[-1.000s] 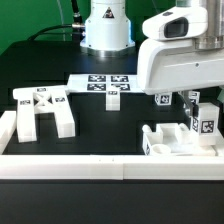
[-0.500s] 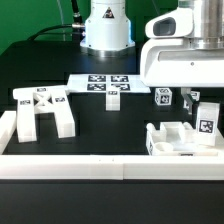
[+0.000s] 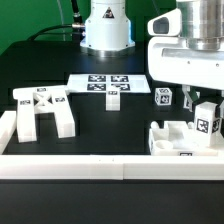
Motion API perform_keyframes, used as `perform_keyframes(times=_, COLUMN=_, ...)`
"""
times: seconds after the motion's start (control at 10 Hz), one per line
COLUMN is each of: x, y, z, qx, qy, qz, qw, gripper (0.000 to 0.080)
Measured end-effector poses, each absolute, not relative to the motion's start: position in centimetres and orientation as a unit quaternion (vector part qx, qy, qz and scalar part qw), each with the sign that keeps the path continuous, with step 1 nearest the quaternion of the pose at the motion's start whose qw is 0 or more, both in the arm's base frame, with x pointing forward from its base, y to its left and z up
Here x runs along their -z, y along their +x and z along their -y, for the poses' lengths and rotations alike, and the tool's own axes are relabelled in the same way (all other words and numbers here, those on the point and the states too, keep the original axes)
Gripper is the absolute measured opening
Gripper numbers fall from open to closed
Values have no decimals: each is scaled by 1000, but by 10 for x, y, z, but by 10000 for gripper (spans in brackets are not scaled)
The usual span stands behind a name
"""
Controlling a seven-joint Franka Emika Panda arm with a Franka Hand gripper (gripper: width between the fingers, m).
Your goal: Assemble chair
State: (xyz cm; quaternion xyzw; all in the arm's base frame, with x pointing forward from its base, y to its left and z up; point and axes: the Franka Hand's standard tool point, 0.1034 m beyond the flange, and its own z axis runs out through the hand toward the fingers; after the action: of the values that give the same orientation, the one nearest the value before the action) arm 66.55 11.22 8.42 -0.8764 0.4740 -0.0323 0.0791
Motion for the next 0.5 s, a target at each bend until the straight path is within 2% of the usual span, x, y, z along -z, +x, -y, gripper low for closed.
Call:
perform_keyframes(times=0.3, x=-84, y=665, z=-114, qx=24, qy=-842, qz=-532, qw=81, gripper=294)
perform_keyframes(times=0.4, x=-84, y=664, z=-115, qx=24, qy=-845, qz=-528, qw=81, gripper=409)
perform_keyframes(times=0.5, x=-84, y=664, z=-115, qx=24, qy=-856, qz=-511, qw=79, gripper=409)
